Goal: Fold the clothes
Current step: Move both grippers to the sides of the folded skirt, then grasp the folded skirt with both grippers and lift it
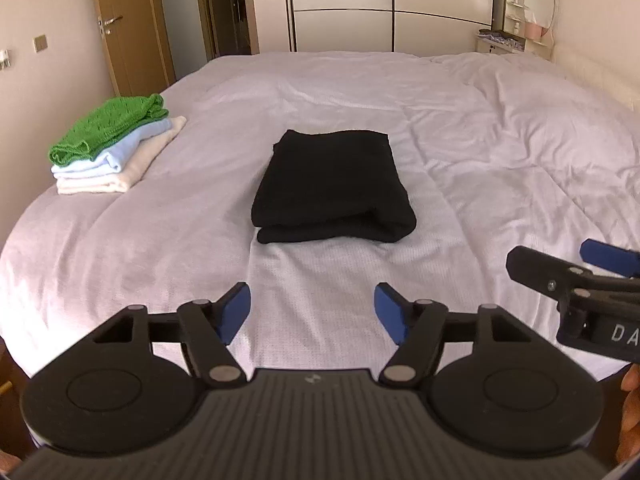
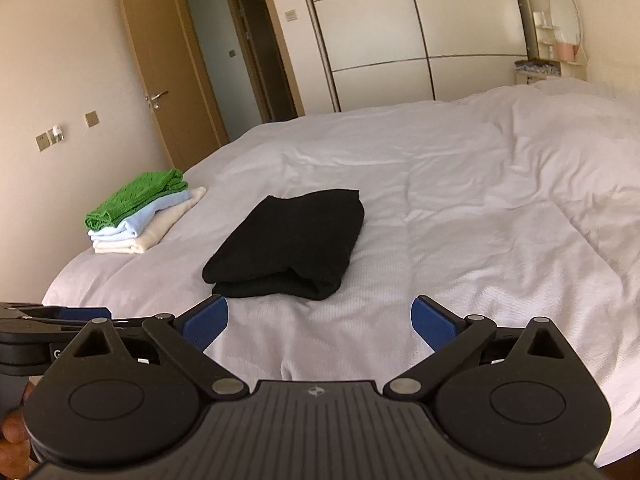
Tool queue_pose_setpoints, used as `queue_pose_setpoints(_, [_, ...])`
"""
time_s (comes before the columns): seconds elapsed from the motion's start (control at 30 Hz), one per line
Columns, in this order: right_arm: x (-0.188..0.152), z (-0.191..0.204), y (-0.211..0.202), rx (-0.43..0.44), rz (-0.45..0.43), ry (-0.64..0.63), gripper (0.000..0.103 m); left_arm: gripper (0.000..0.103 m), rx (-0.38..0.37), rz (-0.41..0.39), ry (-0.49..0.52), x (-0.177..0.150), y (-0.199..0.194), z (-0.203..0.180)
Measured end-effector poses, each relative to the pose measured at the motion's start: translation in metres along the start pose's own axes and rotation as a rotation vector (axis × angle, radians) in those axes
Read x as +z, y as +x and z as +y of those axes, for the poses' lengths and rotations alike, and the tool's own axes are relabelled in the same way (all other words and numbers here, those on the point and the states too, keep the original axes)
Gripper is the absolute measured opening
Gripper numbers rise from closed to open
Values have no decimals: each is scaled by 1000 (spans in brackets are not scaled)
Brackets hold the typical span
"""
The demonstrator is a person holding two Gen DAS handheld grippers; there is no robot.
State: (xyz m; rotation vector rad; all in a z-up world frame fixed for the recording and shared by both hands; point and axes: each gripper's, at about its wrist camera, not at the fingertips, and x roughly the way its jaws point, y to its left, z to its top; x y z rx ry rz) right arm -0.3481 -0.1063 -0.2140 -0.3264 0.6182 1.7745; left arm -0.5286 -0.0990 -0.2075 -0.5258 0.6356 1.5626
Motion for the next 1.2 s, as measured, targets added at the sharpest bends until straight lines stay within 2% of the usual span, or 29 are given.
queue_pose_setpoints(0.2, [-4, 1, -6, -21, 0, -14, 101, 68, 5, 3, 10, -5, -1, -2])
queue_pose_setpoints(0.37, [-5, 5, -2, -37, 21, -33, 101, 74, 10, 6, 1, -10, 0, 5])
queue_pose_setpoints(0.5, [-6, 10, 2, -40, 36, -56, 101, 74, 7, 5, -5, -13, 0, 12])
queue_pose_setpoints(0.77, [-9, 24, 19, -29, 76, -112, 101, 75, -9, 25, -47, -24, 7, 31])
queue_pose_setpoints(0.97, [-13, 32, 41, -14, 132, -143, 101, 76, -28, 35, -106, -25, 19, 60])
queue_pose_setpoints(1.1, [-17, 22, 63, 10, 195, -92, 101, 76, -113, 50, -194, -18, 41, 89])
queue_pose_setpoints(1.2, [-13, -1, 86, 81, 203, 51, 101, 75, -213, 88, -317, -7, 70, 118])
